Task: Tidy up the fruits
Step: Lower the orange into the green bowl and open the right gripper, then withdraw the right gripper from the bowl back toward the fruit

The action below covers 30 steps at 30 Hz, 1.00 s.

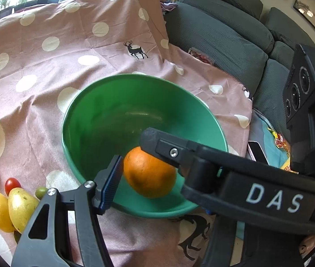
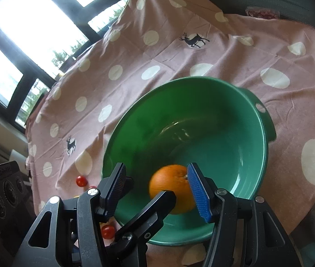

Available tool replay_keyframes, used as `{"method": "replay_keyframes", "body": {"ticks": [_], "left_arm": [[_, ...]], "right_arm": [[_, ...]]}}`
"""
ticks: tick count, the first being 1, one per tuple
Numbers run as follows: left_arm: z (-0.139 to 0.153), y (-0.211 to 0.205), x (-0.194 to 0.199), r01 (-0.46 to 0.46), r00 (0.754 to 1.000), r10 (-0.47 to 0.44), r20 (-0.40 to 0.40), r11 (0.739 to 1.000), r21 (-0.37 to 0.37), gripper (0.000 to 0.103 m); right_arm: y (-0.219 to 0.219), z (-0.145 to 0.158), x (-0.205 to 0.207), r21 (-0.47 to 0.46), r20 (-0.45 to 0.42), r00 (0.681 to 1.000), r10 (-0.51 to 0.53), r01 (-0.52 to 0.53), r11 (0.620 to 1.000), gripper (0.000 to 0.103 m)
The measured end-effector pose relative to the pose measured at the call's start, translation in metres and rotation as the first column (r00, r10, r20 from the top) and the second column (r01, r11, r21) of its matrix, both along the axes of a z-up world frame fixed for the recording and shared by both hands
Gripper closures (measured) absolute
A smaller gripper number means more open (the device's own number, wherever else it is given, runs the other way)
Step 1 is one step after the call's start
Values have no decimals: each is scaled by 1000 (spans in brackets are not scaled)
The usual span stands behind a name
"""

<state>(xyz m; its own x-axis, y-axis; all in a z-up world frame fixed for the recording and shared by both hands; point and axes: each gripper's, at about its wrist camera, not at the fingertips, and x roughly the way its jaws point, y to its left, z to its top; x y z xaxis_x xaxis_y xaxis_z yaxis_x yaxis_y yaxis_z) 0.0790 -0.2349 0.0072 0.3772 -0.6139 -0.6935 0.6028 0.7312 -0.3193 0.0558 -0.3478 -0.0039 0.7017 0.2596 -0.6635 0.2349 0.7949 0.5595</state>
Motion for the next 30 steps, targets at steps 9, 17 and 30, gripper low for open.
{"method": "replay_keyframes", "body": {"ticks": [9, 17, 30], "left_arm": [[6, 17, -10, -45, 999, 45, 21, 999, 5, 42], [21, 54, -25, -173, 983, 172, 59, 985, 1, 35], [21, 156, -41, -540, 841, 538, 63, 842, 11, 27]], "right_arm": [[4, 2, 0, -34, -21, 1000, -15, 14, 999, 42], [8, 6, -5, -23, 12, 999, -34, 34, 999, 43], [55, 35, -10, -128, 130, 991, 42, -25, 991, 41]]}}
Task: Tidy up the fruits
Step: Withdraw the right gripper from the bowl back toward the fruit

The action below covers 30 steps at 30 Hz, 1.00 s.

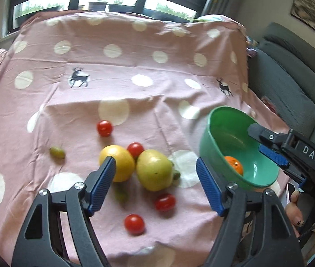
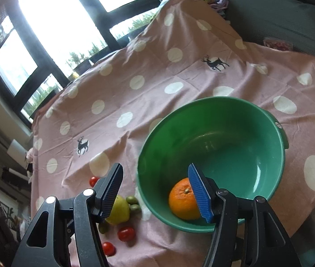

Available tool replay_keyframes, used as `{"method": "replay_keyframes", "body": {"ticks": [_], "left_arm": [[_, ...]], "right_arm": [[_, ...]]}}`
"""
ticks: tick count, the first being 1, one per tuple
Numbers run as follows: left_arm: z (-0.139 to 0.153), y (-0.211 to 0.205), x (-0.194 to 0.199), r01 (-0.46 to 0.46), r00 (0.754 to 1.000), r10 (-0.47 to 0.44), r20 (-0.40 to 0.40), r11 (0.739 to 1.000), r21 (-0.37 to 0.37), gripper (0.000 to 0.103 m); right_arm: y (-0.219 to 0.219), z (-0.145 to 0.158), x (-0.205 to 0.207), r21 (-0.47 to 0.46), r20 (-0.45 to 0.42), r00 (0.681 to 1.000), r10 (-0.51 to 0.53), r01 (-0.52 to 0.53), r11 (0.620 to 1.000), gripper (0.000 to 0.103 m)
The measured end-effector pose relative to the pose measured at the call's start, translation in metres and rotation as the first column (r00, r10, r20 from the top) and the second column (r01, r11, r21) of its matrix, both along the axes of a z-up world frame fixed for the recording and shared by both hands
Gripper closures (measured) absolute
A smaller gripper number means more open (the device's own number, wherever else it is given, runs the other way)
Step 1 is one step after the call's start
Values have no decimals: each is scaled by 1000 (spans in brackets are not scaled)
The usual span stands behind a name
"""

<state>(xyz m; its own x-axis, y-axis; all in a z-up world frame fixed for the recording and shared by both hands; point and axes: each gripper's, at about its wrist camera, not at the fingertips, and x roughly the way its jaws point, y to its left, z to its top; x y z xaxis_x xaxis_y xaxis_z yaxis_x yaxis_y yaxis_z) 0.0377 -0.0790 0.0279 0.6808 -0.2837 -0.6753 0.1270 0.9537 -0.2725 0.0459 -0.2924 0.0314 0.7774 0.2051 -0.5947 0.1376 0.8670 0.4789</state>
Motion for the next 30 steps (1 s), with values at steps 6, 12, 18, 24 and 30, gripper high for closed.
{"method": "replay_keyframes", "body": {"ticks": [6, 12, 18, 24, 30], "left_arm": [[-10, 46, -2, -141, 990, 141, -6, 990, -2, 25], [-19, 75, 2, -204, 979, 203, -34, 978, -32, 18], [-26, 91, 1, -275, 959, 277, -52, 960, 45, 17], [-30, 99, 3, -285, 955, 286, -78, 958, 22, 17], [-36, 97, 8, -281, 951, 285, -117, 958, 50, 17]], "right_arm": [[35, 2, 4, -54, 24, 998, 54, -52, 997, 36], [83, 0, 8, -122, 17, 983, 182, -179, 976, 33], [112, -5, 10, -169, -20, 972, 235, -235, 957, 33], [122, -13, 15, -147, -52, 962, 269, -274, 951, 32], [129, -16, 18, -156, -73, 957, 280, -289, 945, 31]]}}
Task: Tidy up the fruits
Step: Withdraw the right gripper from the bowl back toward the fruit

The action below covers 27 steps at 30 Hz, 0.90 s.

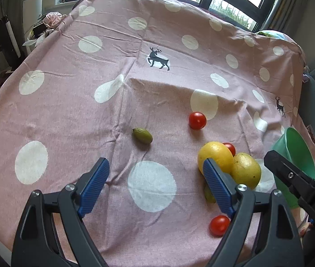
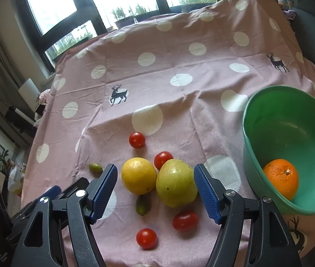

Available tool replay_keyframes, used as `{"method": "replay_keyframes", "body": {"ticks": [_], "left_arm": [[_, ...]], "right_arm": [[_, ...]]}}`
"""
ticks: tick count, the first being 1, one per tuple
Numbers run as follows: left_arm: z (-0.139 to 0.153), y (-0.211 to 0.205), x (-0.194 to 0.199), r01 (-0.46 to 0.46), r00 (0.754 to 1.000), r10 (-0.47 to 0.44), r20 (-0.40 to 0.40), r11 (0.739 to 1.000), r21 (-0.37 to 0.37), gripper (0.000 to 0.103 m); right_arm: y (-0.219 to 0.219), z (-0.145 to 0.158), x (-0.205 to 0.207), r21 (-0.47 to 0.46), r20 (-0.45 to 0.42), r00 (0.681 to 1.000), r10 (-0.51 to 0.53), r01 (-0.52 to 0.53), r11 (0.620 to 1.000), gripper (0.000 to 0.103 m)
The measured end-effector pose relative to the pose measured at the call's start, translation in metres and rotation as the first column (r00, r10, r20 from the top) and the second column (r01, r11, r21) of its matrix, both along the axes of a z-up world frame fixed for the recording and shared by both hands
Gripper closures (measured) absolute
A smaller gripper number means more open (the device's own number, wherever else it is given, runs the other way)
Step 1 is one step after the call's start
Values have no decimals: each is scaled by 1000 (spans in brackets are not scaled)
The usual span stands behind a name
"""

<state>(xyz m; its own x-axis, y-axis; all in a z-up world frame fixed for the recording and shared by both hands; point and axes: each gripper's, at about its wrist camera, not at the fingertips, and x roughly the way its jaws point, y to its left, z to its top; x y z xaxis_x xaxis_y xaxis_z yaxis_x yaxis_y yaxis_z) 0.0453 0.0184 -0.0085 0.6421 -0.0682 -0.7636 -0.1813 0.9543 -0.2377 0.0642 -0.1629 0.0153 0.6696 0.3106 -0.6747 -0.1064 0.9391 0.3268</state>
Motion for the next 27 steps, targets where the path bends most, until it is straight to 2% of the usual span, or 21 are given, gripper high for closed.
{"method": "replay_keyframes", "body": {"ticks": [2, 4, 9, 27], "left_arm": [[-2, 0, 0, 3, 1000, -3, -10, 1000, 1, 17], [-2, 0, 0, 7, 1000, -7, -14, 1000, -4, 17], [-3, -5, 0, 21, 999, -21, -24, 1000, -2, 17], [-6, -15, 4, 27, 999, -27, -42, 1000, -8, 17]], "right_arm": [[0, -1, 0, 5, -6, 1000, 3, -3, 1000, 31], [-1, -2, 1, 12, -12, 1000, 3, -3, 1000, 17], [-5, -1, 0, 41, -11, 1000, 11, -11, 999, 16], [-11, -16, 6, 38, -102, 995, -6, 10, 999, 16]]}}
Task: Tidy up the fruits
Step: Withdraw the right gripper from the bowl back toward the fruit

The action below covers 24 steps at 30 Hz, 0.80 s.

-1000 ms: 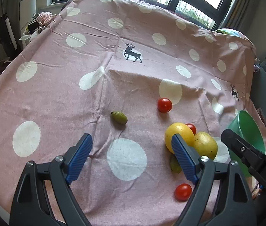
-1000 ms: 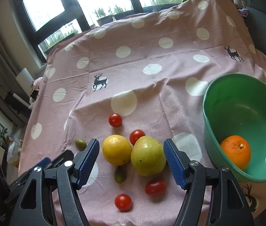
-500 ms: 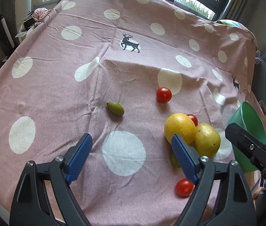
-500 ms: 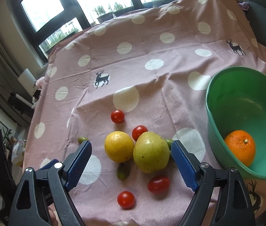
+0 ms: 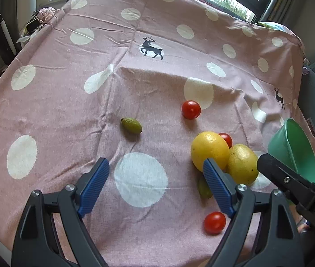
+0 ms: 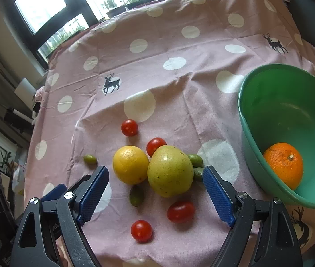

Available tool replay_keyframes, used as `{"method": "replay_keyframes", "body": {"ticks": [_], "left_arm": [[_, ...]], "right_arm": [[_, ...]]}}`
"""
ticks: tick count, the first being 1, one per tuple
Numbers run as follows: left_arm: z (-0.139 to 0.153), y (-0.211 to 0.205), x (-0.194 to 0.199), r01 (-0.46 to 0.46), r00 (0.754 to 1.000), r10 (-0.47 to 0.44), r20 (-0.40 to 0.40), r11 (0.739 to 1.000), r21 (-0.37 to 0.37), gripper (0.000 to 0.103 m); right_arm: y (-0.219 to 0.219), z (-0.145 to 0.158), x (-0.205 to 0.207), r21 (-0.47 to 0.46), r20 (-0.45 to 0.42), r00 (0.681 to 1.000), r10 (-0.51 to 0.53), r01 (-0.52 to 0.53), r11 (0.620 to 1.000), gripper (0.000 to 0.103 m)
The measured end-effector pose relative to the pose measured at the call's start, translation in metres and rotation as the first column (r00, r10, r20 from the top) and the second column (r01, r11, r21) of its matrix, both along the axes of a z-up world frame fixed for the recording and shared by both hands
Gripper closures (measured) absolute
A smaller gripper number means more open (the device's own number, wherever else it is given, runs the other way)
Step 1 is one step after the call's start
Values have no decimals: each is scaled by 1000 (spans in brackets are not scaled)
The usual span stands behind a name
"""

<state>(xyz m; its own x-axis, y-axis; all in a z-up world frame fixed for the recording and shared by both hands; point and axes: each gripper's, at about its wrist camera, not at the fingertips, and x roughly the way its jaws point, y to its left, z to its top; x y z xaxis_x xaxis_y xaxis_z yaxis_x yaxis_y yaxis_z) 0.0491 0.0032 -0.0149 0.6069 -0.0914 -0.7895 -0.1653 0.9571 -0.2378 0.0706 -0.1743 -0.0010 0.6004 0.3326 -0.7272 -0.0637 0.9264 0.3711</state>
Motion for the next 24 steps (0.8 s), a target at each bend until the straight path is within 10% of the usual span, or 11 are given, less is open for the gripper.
{"method": "replay_keyframes", "body": {"ticks": [24], "left_arm": [[-4, -3, 2, 29, 999, -30, -16, 999, -41, 15]], "right_arm": [[-11, -8, 3, 55, -54, 999, -6, 9, 998, 16]]}}
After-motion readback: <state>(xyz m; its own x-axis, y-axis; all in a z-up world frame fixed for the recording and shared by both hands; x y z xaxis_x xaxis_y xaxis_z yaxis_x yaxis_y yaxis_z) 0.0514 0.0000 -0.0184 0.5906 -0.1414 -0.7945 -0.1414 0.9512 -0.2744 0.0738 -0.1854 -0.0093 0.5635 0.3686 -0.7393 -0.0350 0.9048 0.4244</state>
